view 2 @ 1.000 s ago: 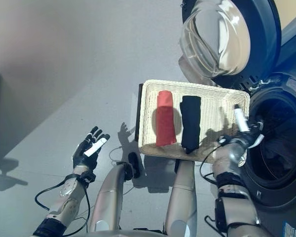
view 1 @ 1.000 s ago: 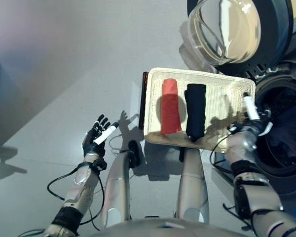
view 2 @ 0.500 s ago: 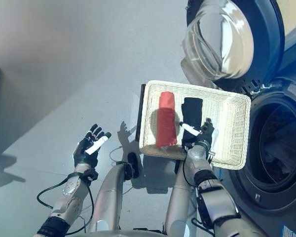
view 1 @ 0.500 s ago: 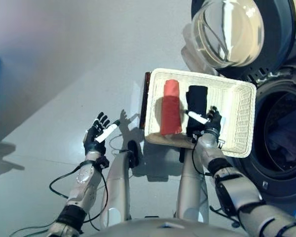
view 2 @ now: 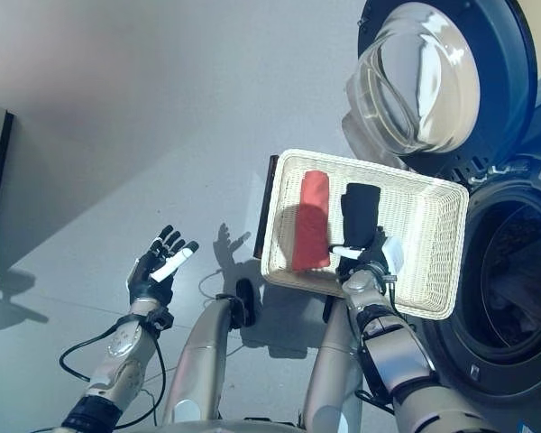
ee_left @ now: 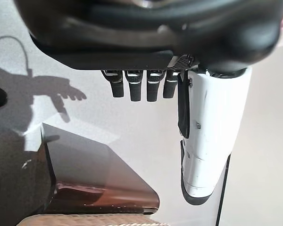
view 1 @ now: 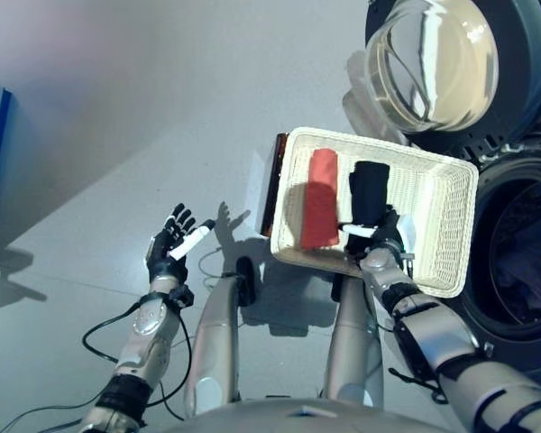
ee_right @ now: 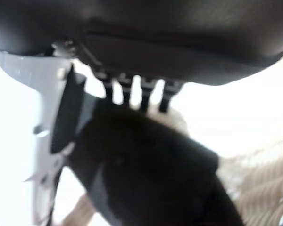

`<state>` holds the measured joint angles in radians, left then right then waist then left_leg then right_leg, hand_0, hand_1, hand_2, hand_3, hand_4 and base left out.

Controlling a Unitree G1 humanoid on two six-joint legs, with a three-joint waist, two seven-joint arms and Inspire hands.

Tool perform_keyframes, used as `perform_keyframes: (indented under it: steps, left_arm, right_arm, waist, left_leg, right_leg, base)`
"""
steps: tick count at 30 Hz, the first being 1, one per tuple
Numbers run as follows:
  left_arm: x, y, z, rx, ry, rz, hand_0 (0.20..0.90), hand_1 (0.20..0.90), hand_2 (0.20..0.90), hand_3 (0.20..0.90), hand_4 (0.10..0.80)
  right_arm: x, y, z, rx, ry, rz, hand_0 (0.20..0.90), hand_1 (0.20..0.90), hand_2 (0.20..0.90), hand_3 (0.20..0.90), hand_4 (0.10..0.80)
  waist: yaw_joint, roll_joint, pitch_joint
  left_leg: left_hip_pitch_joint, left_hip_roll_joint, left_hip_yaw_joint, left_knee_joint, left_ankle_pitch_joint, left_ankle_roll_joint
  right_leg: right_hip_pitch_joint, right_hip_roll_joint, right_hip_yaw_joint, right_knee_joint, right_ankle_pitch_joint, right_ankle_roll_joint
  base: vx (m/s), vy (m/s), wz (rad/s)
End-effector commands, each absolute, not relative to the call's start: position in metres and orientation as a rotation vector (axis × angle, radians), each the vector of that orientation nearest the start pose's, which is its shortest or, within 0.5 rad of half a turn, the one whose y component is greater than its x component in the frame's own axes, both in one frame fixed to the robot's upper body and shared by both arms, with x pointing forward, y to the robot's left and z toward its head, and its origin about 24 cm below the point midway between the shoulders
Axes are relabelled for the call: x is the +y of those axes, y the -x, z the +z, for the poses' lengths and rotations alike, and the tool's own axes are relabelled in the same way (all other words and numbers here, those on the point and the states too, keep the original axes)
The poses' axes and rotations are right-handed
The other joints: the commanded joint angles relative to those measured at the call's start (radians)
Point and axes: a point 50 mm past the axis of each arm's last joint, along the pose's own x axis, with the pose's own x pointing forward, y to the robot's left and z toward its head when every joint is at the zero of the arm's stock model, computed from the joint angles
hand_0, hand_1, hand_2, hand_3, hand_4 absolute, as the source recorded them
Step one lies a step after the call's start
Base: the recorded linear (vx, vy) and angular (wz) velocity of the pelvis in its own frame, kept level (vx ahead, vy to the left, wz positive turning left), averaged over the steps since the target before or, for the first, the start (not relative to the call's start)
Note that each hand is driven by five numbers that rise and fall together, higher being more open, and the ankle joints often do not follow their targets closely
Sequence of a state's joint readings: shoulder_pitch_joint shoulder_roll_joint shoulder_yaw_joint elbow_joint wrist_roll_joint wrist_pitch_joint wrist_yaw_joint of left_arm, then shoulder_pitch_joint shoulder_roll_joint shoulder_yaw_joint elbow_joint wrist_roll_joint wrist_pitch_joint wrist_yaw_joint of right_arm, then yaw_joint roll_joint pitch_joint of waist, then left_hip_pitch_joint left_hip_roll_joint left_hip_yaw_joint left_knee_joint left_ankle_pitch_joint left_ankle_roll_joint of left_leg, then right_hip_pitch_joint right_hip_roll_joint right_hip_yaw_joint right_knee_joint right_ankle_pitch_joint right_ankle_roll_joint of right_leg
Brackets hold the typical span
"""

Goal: Pick up the clothes and place them into the washing machine

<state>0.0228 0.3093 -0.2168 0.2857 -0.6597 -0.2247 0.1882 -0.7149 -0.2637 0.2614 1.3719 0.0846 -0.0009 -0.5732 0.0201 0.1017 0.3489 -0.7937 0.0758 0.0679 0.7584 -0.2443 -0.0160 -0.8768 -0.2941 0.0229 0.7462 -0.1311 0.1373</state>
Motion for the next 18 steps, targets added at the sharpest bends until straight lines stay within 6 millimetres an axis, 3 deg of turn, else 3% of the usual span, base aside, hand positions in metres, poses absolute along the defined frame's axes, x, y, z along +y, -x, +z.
perform_keyframes:
  steps: [1,5,9,10,11,12,18]
  left_arm:
    - [0.202,-0.242,0.013,0.048,0.242,0.093,0.900,0.900,0.900,0.900,0.800]
    - [0.200,-0.242,0.013,0.052,0.229,0.041,0.900,0.900,0.900,0.900,0.800]
    - [0.202,-0.240,0.010,0.070,0.222,0.036,0.900,0.900,0.900,0.900,0.800]
    - [0.202,-0.240,0.008,0.075,0.218,0.036,0.900,0.900,0.900,0.900,0.800]
    - [0.202,-0.240,0.008,0.075,0.218,0.036,0.900,0.900,0.900,0.900,0.800]
    - [0.202,-0.240,0.007,0.081,0.213,0.034,0.900,0.900,0.900,0.900,0.800]
    - [0.197,-0.239,0.010,0.077,0.212,-0.010,0.900,0.900,0.900,0.900,0.800]
  right_arm:
    - [-0.236,-0.316,-0.028,0.654,0.639,-0.439,0.900,0.900,0.900,0.900,0.800]
    - [-0.248,-0.307,-0.033,0.732,0.664,-0.429,0.900,0.900,0.900,0.900,0.800]
    - [-0.245,-0.311,-0.032,0.723,0.655,-0.399,0.900,0.900,0.900,0.900,0.800]
    - [-0.244,-0.312,-0.031,0.717,0.654,-0.393,0.859,0.859,0.859,0.859,0.771]
    - [-0.244,-0.312,-0.031,0.717,0.654,-0.393,0.650,0.650,0.650,0.650,0.622]
    - [-0.239,-0.315,-0.029,0.699,0.652,-0.369,0.200,0.200,0.200,0.200,0.300]
    - [-0.246,-0.303,-0.040,0.783,0.686,-0.339,0.200,0.200,0.200,0.200,0.300]
  waist:
    - [0.062,0.035,-0.025]
    - [0.092,0.057,-0.033]
    - [0.111,0.064,-0.040]
    - [0.113,0.064,-0.042]
    - [0.113,0.064,-0.042]
    - [0.116,0.063,-0.044]
    - [0.132,0.076,-0.055]
  left_leg:
    - [0.031,0.019,-0.060,-0.015,-0.002,-0.045]
    - [0.022,0.003,-0.069,-0.006,0.001,-0.039]
    - [0.022,-0.005,-0.069,-0.014,0.006,-0.034]
    - [0.023,-0.005,-0.069,-0.016,0.007,-0.033]
    - [0.023,-0.005,-0.069,-0.016,0.007,-0.033]
    - [0.024,-0.006,-0.066,-0.018,0.008,-0.032]
    - [0.016,-0.013,-0.077,-0.009,0.005,-0.030]
  right_leg:
    - [0.084,-0.056,0.027,-0.078,0.050,0.000]
    - [0.086,-0.073,0.022,-0.065,0.043,0.004]
    - [0.086,-0.080,0.018,-0.065,0.045,0.007]
    - [0.085,-0.080,0.018,-0.066,0.045,0.007]
    - [0.085,-0.080,0.018,-0.066,0.045,0.007]
    - [0.082,-0.080,0.019,-0.066,0.047,0.008]
    - [0.081,-0.089,0.017,-0.058,0.041,0.010]
  base:
    - [0.023,-0.003,0.17]
    - [0.021,0.002,0.21]
    - [0.012,0.013,0.17]
    - [0.010,0.006,0.10]
    - [0.011,0.005,0.07]
    - [0.000,0.000,0.00]
    - [0.000,0.000,0.00]
